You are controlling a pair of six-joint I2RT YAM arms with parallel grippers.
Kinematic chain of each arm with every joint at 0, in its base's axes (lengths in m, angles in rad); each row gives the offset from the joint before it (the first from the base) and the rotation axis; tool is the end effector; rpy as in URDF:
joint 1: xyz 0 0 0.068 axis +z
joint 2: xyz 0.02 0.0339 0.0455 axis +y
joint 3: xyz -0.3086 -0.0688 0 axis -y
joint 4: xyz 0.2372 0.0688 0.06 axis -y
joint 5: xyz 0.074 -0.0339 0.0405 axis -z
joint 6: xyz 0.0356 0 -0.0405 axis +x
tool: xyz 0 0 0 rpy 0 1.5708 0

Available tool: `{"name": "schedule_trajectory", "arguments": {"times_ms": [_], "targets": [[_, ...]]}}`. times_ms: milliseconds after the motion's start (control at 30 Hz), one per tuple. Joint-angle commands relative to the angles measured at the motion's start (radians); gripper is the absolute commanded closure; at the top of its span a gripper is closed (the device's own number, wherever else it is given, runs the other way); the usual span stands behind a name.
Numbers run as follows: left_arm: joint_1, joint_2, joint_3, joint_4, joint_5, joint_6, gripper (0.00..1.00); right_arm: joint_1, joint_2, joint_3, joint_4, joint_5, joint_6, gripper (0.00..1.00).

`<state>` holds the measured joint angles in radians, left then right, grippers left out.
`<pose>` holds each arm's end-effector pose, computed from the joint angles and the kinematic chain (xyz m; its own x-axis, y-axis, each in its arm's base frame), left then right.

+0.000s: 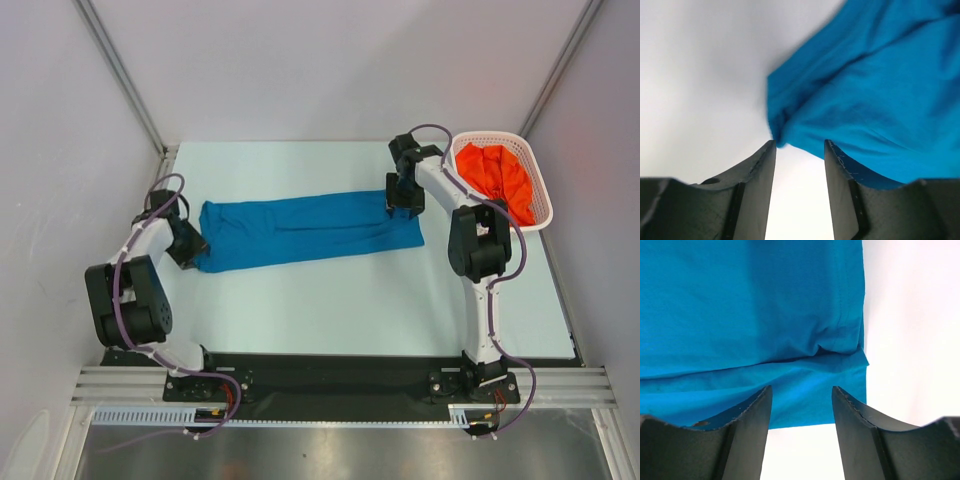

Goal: Fold and stack the t-shirts
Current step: Fold the tshirt

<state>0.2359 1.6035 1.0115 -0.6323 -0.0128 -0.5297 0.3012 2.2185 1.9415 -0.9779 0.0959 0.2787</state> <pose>0.2893 0.0700 0.2363 -0.6690 -0.6804 -0.2991 -0.6674 0.7270 -0.1612 0.4639 0.1406 0.2484 -0.9461 -0.0072 -0.3237 -0.0069 1.0000 -0.0020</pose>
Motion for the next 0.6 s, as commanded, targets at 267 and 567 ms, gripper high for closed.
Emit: {"name": "schedule_trajectory", "arguments": {"times_ms": [267, 567], "targets": [[-0.130, -0.085, 0.120, 0.152, 0.207, 0.031, 0.51, -0.057, 0.081, 0.022, 0.062, 0.044, 0.010, 0.46], [-0.216, 0.194, 0.427, 0.155, 0.205, 0.056, 0.47, -0.001, 0.026, 0.097, 0.050, 0.068, -0.021, 0.37]]}}
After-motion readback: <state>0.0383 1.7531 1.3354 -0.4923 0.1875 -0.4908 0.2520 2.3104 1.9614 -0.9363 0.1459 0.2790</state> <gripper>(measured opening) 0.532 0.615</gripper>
